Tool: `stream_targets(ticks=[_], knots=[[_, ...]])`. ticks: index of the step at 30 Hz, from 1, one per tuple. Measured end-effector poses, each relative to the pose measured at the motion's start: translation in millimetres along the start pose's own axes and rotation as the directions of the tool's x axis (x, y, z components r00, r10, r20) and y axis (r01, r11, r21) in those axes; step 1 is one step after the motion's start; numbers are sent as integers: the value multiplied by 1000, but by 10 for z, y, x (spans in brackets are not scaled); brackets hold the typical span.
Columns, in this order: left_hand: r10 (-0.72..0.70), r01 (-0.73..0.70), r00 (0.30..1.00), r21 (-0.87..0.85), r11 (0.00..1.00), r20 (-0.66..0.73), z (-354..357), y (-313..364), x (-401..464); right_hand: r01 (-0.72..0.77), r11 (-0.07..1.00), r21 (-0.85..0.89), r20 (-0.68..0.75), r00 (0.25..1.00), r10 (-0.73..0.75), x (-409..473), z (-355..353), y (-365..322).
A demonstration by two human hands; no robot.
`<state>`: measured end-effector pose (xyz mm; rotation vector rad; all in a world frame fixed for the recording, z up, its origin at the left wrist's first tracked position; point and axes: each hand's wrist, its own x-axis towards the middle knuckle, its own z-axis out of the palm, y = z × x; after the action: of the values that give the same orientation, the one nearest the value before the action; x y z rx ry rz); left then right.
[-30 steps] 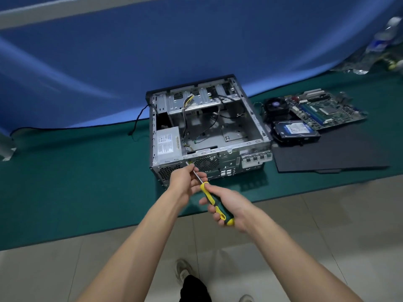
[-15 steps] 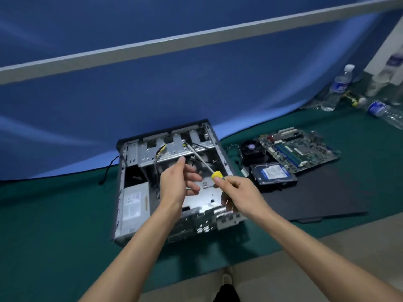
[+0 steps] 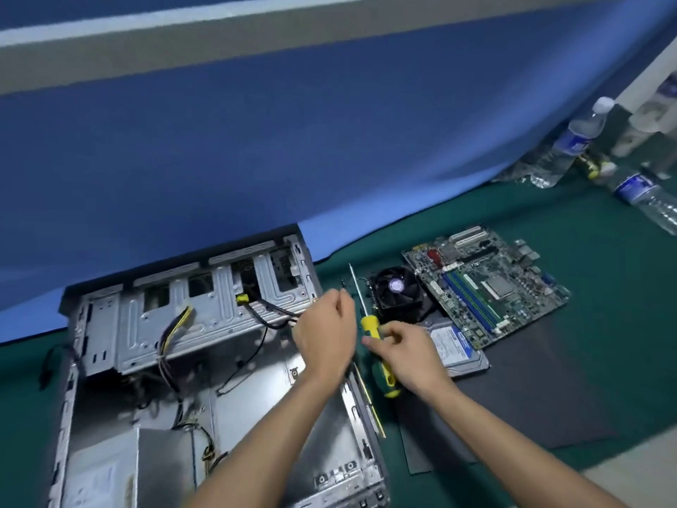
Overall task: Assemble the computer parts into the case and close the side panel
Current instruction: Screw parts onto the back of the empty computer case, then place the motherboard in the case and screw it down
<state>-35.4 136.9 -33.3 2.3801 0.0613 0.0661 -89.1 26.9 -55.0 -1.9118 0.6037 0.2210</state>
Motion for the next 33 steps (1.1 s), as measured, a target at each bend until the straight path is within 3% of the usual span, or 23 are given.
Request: stream_targets(ticks=[5,11,16,19,22,27,33], knots=[[118,-103,990,171,980,-76,145,-1,-7,-40,945,-324,6,999,44,304,134,140],[158,-128,984,279,952,-86,172,-1,19,1,787,-617,144,983,112,535,327,198],[146,-106,987,393,913,-73,186,62,49,62,666,-744,234,957,172,660,341,255],[128,-95,990,421,902,-52,201,82,46,109,655,-747,297,937,184,676,316,251],[114,-78,992,447,891,-53,196,111,45,197,709,-677,360,929,86,679,179,255],[116,-80,992,497,864,-42,197,165,22,413,648,-640,255,909,-329,657,-320,311],[139,-123,990,631,766,24,176,264,-38,288,603,-744,101,940,-325,826,-863,415]])
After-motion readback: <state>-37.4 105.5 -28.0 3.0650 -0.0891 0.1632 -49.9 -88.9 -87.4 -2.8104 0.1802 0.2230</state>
